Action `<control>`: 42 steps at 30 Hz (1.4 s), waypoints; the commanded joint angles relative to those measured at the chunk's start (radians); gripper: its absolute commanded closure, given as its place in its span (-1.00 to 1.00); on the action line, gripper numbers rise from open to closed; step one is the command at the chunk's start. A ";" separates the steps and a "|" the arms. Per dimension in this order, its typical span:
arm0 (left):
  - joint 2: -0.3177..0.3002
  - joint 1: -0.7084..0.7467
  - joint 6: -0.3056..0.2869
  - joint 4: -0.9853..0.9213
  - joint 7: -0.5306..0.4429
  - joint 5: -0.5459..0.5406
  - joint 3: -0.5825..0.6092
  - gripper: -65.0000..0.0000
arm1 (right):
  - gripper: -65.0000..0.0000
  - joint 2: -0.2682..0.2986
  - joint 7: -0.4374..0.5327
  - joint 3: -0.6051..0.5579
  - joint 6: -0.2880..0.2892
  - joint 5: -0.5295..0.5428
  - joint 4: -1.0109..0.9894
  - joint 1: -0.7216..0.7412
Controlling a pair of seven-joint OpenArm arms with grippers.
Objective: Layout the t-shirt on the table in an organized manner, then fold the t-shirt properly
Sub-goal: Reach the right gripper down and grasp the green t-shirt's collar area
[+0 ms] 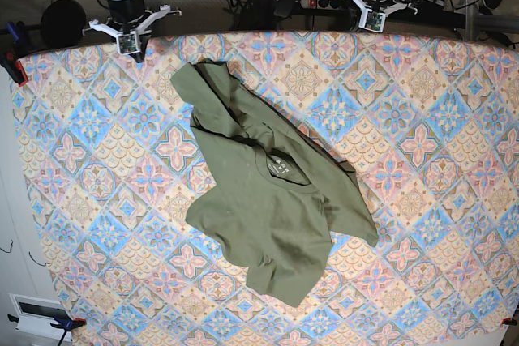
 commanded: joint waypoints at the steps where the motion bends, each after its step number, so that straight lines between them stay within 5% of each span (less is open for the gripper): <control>1: -0.002 -0.005 -0.001 0.031 -0.017 -0.001 -0.003 1.00 | 1.00 0.007 0.028 -0.022 -0.002 -0.004 0.020 0.019; 8: 0.003 -0.071 -0.001 0.047 -0.014 -0.001 -0.005 1.00 | 1.00 0.009 0.017 -0.202 -0.002 -0.006 0.025 0.183; 12: 0.038 -0.112 -0.001 0.047 -0.014 -0.001 -0.017 1.00 | 0.99 0.009 -0.107 -0.297 -0.002 -0.067 0.023 0.312; 17: 0.063 -0.166 -0.001 0.047 -0.005 -0.099 -0.039 1.00 | 0.73 0.003 -0.168 -0.435 -0.002 -0.213 0.015 0.421; 20: 0.063 -0.206 -0.001 0.056 0.087 -0.188 -0.066 1.00 | 0.61 0.001 -0.173 -0.490 -0.002 -0.276 0.006 0.464; 28: 0.063 -0.273 -0.001 0.060 0.215 -0.371 -0.169 1.00 | 0.30 -0.053 -0.236 -0.569 -0.002 -0.277 -0.054 0.592; 42: 0.060 -0.265 -0.001 0.060 0.215 -0.377 -0.169 1.00 | 0.22 -0.103 -0.240 -0.639 -0.002 -0.277 -0.377 0.836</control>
